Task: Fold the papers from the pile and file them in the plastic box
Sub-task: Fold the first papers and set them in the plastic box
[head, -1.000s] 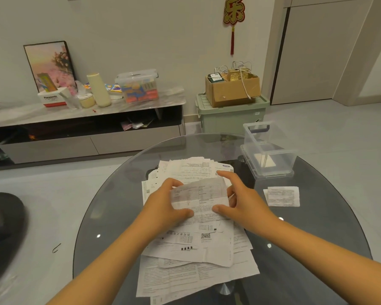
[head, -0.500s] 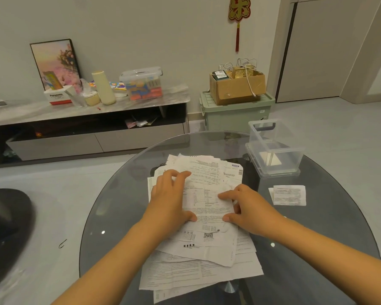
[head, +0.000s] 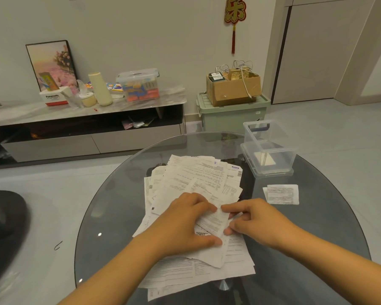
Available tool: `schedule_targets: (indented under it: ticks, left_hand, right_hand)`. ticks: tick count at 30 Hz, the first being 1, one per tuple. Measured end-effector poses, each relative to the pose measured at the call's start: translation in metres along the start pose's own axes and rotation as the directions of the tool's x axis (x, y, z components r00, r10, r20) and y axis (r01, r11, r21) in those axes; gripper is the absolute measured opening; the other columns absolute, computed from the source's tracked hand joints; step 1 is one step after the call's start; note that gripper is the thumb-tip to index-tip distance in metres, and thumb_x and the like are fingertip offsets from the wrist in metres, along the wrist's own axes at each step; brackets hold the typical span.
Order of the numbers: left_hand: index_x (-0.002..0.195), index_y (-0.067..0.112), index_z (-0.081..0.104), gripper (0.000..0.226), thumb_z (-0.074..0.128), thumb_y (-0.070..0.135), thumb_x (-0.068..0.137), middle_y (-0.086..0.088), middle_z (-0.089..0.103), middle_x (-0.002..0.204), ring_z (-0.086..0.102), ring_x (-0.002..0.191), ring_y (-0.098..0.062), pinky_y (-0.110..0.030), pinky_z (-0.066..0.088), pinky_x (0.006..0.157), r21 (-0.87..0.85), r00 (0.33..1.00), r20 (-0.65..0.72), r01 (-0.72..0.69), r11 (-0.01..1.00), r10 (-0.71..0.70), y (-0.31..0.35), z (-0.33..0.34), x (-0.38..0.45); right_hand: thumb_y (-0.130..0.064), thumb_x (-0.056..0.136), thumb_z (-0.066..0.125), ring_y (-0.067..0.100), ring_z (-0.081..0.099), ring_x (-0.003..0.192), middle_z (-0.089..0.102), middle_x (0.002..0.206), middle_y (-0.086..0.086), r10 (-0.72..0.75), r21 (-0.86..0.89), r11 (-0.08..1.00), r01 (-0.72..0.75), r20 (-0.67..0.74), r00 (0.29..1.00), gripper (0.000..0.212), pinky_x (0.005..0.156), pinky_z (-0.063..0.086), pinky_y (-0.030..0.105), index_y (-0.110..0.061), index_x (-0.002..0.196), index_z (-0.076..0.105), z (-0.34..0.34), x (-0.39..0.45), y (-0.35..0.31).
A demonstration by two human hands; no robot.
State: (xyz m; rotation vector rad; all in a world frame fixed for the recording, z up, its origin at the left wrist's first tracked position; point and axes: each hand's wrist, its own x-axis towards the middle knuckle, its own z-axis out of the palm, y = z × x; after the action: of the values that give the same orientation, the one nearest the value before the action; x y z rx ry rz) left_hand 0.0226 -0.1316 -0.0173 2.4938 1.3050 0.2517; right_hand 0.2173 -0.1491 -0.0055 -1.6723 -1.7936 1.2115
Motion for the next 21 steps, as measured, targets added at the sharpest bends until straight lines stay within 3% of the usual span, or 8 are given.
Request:
schedule_targets:
  ticks: [2,5,8,10,13,16,21]
  left_hand:
    - [0.135,0.04,0.038,0.074,0.065,0.065,0.072,0.02,0.035,0.132,0.031,0.119,-0.001,-0.021,0.03,0.103,0.035,1.0,0.015,-0.007,0.999,0.007,0.002,0.001,0.0]
    - [0.136,0.039,0.034,0.071,0.062,0.064,0.075,0.019,0.036,0.134,0.032,0.119,-0.002,-0.021,0.031,0.102,0.07,1.0,0.001,-0.022,0.997,0.022,0.006,0.002,0.001]
    - [0.135,0.037,0.038,0.056,0.055,0.056,0.085,0.018,0.041,0.133,0.035,0.118,-0.001,-0.019,0.033,0.099,0.034,0.999,-0.028,-0.037,0.999,0.038,0.007,0.001,0.0]
    - [0.132,0.037,0.043,0.046,0.051,0.052,0.089,0.019,0.044,0.126,0.037,0.112,0.001,-0.016,0.033,0.095,-0.021,0.999,-0.031,-0.041,0.999,0.04,0.006,0.0,0.0]
    - [0.13,0.04,0.049,0.038,0.049,0.047,0.092,0.022,0.044,0.113,0.039,0.103,0.005,-0.01,0.032,0.088,-0.084,1.0,-0.025,-0.017,0.996,0.015,0.004,0.001,-0.001]
    - [0.129,0.043,0.051,0.035,0.046,0.043,0.094,0.021,0.046,0.11,0.042,0.101,0.004,-0.012,0.037,0.088,-0.136,1.0,0.007,0.021,0.99,-0.02,0.002,0.002,0.0]
    - [0.108,0.029,0.067,0.023,0.048,0.033,0.096,0.016,0.057,0.104,0.053,0.094,-0.001,-0.017,0.044,0.083,-0.319,0.999,0.006,0.039,0.947,-0.039,0.0,-0.002,0.0]
  right_hand:
    - [-0.006,0.082,0.065,0.006,0.063,0.097,0.067,0.092,-0.01,0.005,0.048,0.999,-0.005,0.004,1.0,0.043,0.079,0.046,0.011,-0.022,0.121,0.061,-0.002,-0.003,-0.001]
    - [-0.005,0.083,0.062,-0.001,0.065,0.086,0.068,0.083,-0.015,-0.02,0.055,0.998,0.021,-0.008,1.0,0.04,0.072,0.047,0.01,-0.025,0.118,0.063,-0.004,-0.005,0.0]
    - [-0.012,0.084,0.062,-0.018,0.054,0.07,0.06,0.089,-0.022,-0.135,-0.112,0.986,0.127,-0.076,0.988,0.038,0.062,0.041,0.005,-0.03,0.117,0.063,-0.004,-0.005,0.003]
    - [-0.018,0.082,0.066,-0.024,0.047,0.074,0.052,0.094,-0.023,-0.226,-0.217,0.956,0.198,-0.113,0.967,0.036,0.065,0.039,0.003,-0.033,0.114,0.063,-0.003,-0.005,0.004]
    - [-0.027,0.08,0.069,-0.015,0.047,0.075,0.045,0.094,-0.023,-0.299,-0.296,0.922,0.248,-0.139,0.944,0.032,0.065,0.037,0.005,-0.034,0.111,0.064,-0.001,-0.002,0.006]
    - [-0.037,0.081,0.066,0.0,0.045,0.079,0.042,0.092,-0.018,-0.343,-0.439,0.868,0.232,-0.192,0.92,0.026,0.062,0.032,0.009,-0.037,0.107,0.065,0.001,0.003,0.009]
    - [-0.037,0.081,0.066,0.005,0.04,0.093,0.049,0.095,-0.016,-0.443,-0.516,0.808,0.285,-0.211,0.871,0.011,0.078,0.031,0.018,-0.033,0.091,0.07,-0.001,0.012,0.006]
